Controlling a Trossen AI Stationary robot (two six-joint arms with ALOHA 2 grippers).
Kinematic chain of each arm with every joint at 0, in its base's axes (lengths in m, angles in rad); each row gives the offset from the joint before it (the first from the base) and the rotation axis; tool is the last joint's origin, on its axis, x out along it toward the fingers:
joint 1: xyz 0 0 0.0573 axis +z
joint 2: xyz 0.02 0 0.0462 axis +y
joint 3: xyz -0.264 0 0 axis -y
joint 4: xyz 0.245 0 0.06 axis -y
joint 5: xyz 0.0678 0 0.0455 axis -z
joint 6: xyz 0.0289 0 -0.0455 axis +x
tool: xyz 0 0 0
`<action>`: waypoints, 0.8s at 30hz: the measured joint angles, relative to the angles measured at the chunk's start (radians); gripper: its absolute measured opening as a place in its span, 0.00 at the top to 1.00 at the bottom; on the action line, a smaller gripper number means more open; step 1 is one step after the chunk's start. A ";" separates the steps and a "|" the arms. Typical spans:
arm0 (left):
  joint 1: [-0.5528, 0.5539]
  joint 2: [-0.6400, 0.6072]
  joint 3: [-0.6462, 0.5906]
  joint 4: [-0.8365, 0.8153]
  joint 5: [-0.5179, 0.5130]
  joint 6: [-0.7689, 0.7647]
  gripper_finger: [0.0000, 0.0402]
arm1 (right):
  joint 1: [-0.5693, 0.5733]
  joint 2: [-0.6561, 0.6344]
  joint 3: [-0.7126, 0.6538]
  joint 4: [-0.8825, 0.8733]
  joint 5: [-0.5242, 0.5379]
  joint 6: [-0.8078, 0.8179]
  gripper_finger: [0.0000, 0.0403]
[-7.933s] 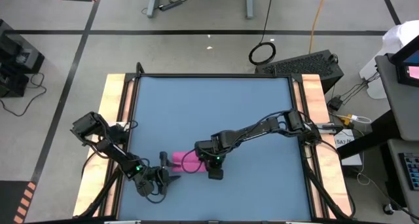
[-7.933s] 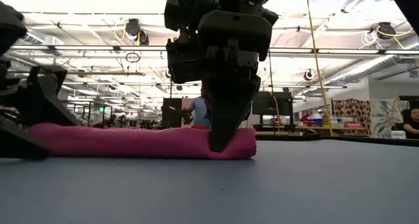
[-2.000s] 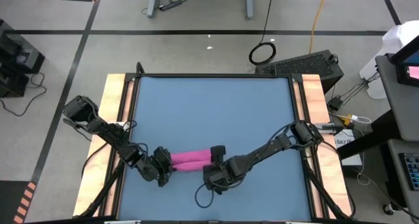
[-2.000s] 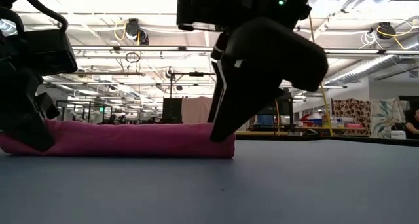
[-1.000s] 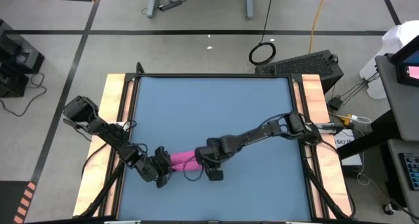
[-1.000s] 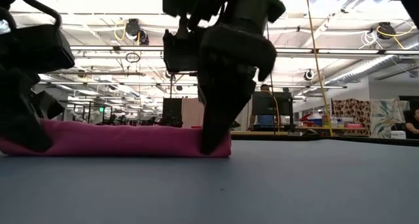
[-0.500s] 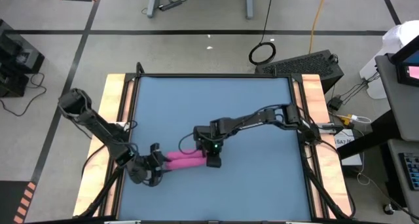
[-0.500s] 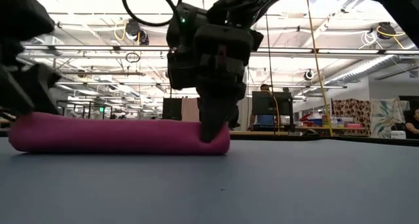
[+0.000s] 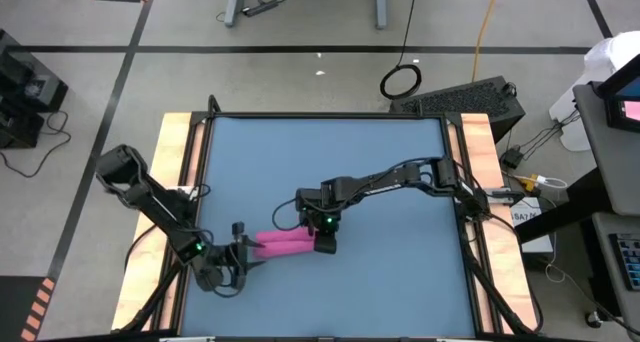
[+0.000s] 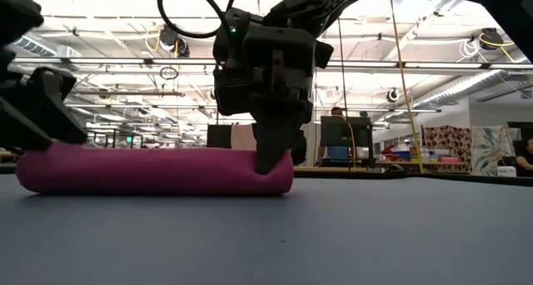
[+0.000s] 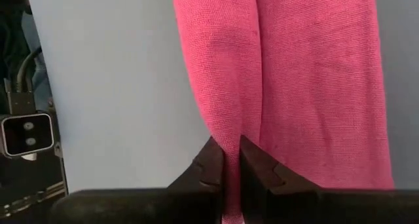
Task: Roll towel
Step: Roll the light red towel
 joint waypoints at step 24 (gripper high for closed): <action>0.021 0.141 0.003 -0.070 0.018 -0.150 0.57 | 0.063 -0.003 0.001 0.015 0.083 0.104 0.83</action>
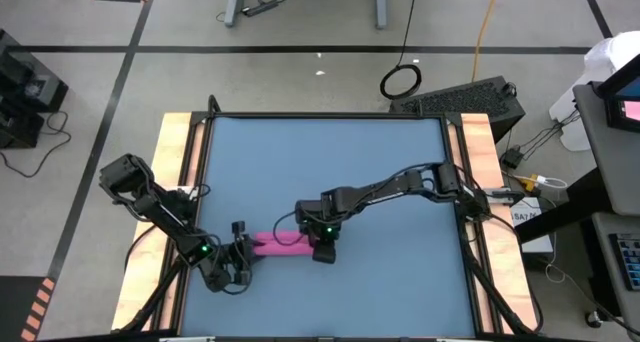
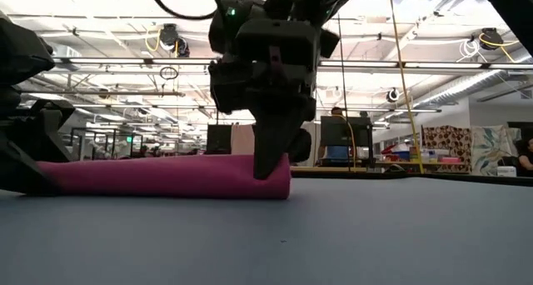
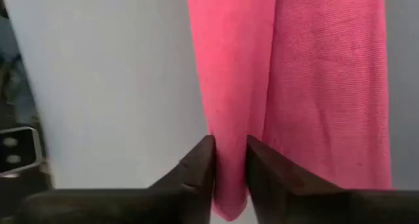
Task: Roll towel
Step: Roll the light red towel
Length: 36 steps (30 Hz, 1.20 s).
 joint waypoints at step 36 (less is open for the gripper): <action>0.058 -0.002 0.000 0.024 0.147 -0.027 0.70 | 0.287 -0.063 0.001 0.003 0.808 -0.069 0.51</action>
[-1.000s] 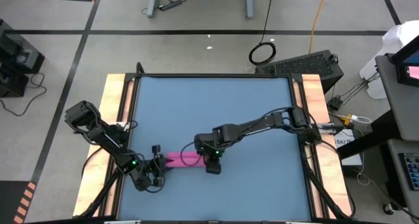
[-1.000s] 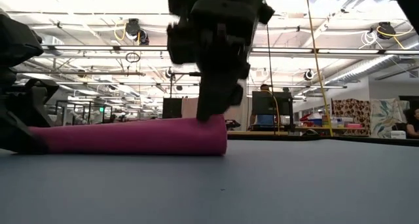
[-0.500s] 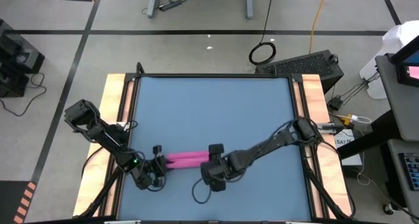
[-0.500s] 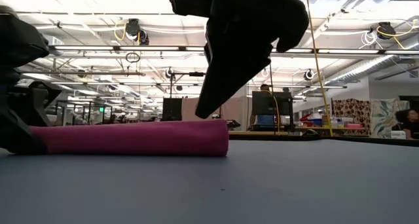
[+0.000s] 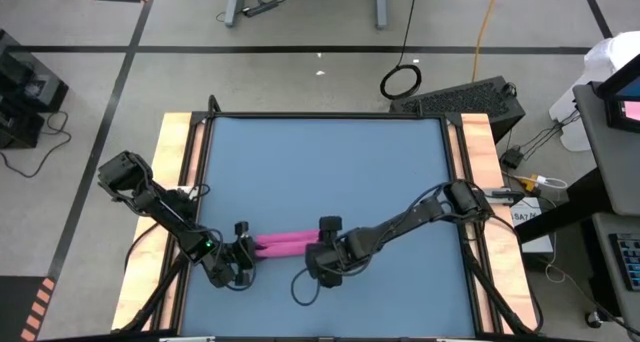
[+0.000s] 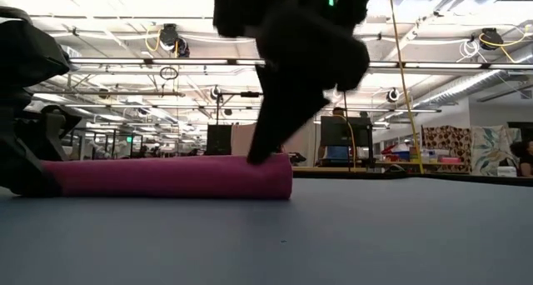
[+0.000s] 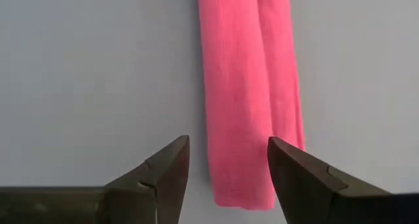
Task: Roll towel
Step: Roll the light red towel
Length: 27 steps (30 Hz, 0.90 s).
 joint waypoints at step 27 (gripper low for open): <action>-0.017 -0.108 -0.005 -0.042 0.010 0.022 0.61 | -0.154 0.059 0.001 -0.009 -0.389 0.002 0.92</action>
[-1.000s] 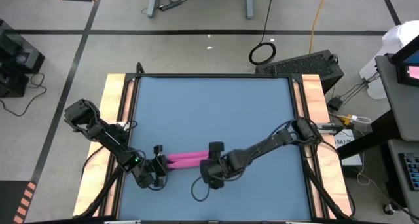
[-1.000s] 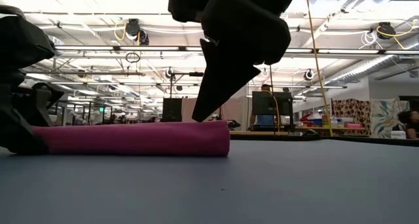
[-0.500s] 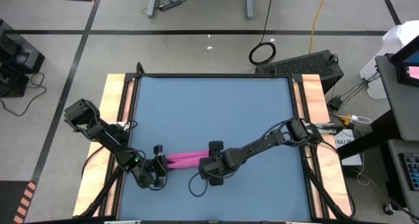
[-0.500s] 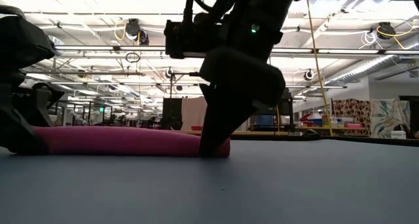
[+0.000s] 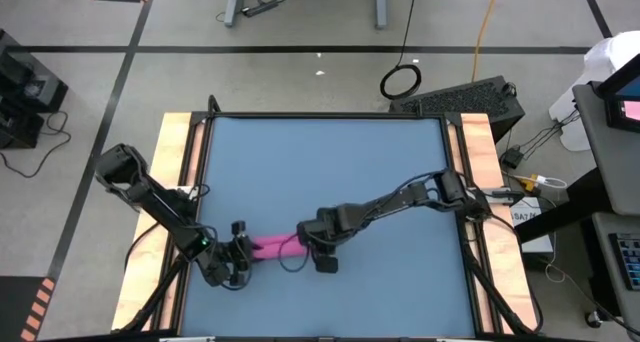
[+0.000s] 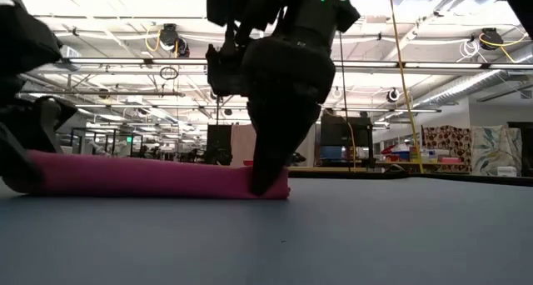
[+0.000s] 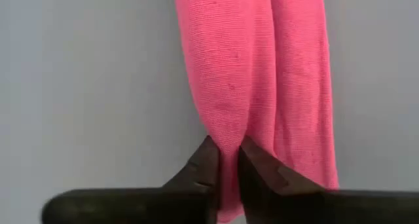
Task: Roll towel
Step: Roll the light red towel
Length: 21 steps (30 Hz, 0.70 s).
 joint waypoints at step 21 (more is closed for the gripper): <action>-0.037 -0.069 0.002 0.072 -0.190 0.076 0.51 | -0.178 0.008 -0.002 0.002 -0.384 -0.034 0.94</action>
